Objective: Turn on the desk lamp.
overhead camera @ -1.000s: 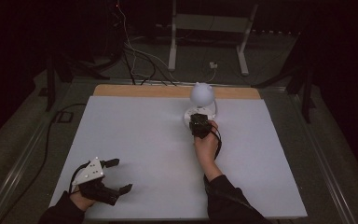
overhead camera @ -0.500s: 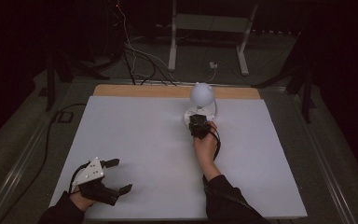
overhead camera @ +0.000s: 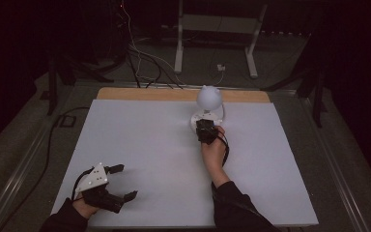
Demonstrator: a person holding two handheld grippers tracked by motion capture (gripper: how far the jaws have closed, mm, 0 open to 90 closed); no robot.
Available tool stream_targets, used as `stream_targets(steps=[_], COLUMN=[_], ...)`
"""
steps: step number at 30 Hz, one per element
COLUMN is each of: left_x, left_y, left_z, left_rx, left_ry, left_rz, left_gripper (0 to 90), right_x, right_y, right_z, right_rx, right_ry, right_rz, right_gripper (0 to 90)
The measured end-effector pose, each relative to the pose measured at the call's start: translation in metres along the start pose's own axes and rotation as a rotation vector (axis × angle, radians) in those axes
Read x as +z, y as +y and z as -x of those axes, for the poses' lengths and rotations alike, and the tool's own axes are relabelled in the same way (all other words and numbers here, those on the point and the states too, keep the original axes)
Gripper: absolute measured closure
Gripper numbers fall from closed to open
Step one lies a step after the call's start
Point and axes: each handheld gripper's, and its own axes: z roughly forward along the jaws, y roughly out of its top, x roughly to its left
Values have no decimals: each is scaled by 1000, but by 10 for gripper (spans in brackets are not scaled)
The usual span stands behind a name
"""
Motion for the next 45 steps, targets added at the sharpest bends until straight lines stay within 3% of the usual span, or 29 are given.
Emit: stream_targets(steps=[6,9,11,18,21,23,29,31,32,34,35,39,42,45], left_x=[-1,-1,-1,0,0,0,0,0,0,0,0,0,0,0], left_y=[0,0,0,0,0,0,0,0,0,0,0,0,0,0], left_z=[0,-1,-1,-1,-1,-1,-1,-1,-1,-1,-1,-1,-1,-1], left_rx=[0,-7,-6,-2,-4,-5,-3,-3,-7,-6,-5,-3,-4,-3], left_ry=[0,-1,0,-2,-2,-1,-1,-2,-1,0,1,1,-1,0], left_rz=[3,5,4,4,5,4,5,7,5,4,6,6,7,6], left_gripper=[4,4,4,4,4,4,4,4,4,4,4,4,4,4], right_x=[-1,-7,-8,-23,-31,-33,-48,-52,-57,-59,-61,-70,-79,-88], right_y=[4,8,11,11,11,11,12,13,13,13,13,12,15,17], right_z=[1,1,4,5,7,8,6,5,5,6,6,8,12,16], right_rx=[9,19,48,49,40,29,-49,-68,-79,-85,-99,-122,-134,-181], right_ry=[17,29,56,142,214,231,300,330,368,387,426,498,584,609], right_rz=[-8,14,10,47,63,64,72,75,73,73,74,83,104,152], right_gripper=[900,900,900,801,710,682,447,342,228,179,129,37,0,0])
